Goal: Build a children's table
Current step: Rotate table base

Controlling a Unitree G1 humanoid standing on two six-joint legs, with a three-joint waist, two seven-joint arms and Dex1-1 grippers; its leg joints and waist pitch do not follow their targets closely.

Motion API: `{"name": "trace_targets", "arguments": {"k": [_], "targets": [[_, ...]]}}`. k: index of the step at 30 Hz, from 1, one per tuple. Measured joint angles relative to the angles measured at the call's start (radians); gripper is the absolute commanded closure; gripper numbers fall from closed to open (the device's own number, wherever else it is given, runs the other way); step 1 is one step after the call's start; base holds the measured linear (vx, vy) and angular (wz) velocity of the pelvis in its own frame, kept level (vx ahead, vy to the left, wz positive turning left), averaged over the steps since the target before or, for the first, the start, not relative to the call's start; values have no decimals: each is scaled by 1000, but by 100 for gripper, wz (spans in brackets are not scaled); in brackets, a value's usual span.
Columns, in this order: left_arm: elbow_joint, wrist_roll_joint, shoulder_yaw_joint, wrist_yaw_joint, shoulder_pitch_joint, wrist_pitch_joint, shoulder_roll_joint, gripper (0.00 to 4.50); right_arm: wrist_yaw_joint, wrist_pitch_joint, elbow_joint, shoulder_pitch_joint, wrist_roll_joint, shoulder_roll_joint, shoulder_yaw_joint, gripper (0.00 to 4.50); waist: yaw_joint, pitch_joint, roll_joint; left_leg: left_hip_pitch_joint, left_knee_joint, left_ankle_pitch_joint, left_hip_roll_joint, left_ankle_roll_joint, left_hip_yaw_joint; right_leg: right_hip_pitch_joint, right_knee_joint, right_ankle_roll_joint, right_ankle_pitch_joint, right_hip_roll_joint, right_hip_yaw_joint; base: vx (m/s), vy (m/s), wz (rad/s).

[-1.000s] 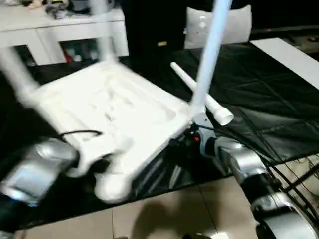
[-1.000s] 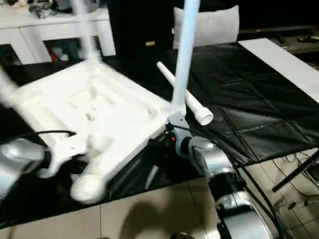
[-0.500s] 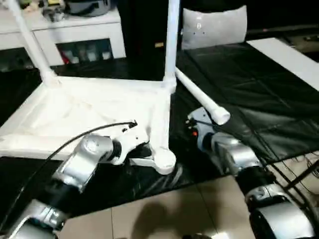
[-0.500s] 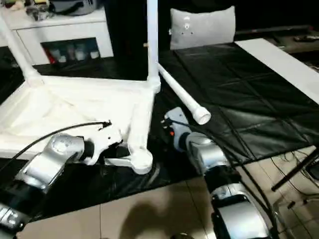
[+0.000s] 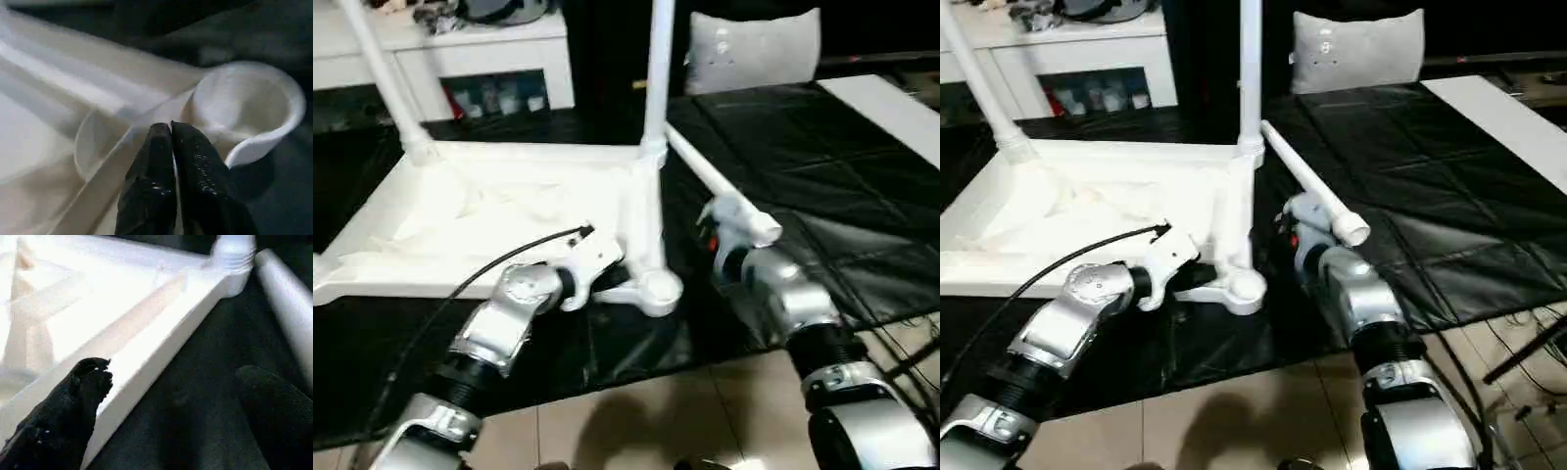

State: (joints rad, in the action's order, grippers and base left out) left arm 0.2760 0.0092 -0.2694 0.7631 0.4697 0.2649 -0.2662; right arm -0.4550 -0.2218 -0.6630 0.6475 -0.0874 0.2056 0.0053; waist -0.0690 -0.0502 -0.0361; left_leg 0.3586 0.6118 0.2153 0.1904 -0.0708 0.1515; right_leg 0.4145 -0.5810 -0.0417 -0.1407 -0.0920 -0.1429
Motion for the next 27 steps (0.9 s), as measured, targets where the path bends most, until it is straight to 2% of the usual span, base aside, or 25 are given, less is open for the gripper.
{"name": "trace_targets", "arguments": {"k": [1,4,8,9,12,15,17,19,21,24,27], "targets": [[-14,-9,7,2,0,0,-2,395,10,-13,12,4,1,12,-7,0,-1,0,0,1,0,0,0,0,0,0,-1,0,0,0,1,0,0,0],[-50,-21,34,21,-1,7,-35,365,45,-129,59,27,9,60,-29,0,3,0,0,3,0,0,0,0,2,2,-3,0,-1,0,1,0,0,0],[-88,-36,57,41,-7,33,-71,350,63,-211,56,60,23,96,-38,0,14,0,0,1,-1,0,0,-1,4,2,-4,5,-3,0,3,0,0,0],[-102,-39,57,48,-7,38,-78,322,65,-220,37,75,23,99,-38,0,15,0,0,1,0,0,0,-2,4,3,-4,5,-3,0,4,0,0,0],[-147,-55,59,58,-8,47,-90,312,67,-213,-24,123,27,115,-38,0,14,0,1,0,0,1,0,-4,5,2,-5,4,-3,0,4,0,0,0],[-166,-57,64,60,-14,57,-98,278,68,-204,-78,161,31,114,-38,0,14,0,1,0,0,0,0,-4,6,4,-7,4,-3,0,6,0,0,0],[-191,-64,70,63,-29,75,-107,268,72,-203,-173,215,46,115,-36,0,15,0,1,-1,0,0,0,-4,7,5,-10,3,-3,0,8,0,0,0],[-208,-72,72,64,-37,90,-116,234,76,-193,-254,264,62,118,-30,0,13,-1,1,-1,0,1,0,-4,8,7,-12,1,-2,0,10,0,0,0],[-245,-82,77,65,-48,115,-127,222,91,-161,-365,326,79,119,-25,0,13,-1,1,-1,0,1,0,-6,9,8,-14,0,-2,0,10,0,0,0],[-301,-96,81,64,-75,145,-132,201,126,-125,-444,374,93,121,-25,0,12,-2,2,-1,0,2,0,-7,10,8,-14,1,-3,0,11,0,0,0],[-395,-126,103,61,-127,200,-141,185,146,-95,-525,412,114,121,-17,0,15,-15,12,0,0,2,0,-7,12,12,-15,3,-4,1,15,0,0,0]]}}
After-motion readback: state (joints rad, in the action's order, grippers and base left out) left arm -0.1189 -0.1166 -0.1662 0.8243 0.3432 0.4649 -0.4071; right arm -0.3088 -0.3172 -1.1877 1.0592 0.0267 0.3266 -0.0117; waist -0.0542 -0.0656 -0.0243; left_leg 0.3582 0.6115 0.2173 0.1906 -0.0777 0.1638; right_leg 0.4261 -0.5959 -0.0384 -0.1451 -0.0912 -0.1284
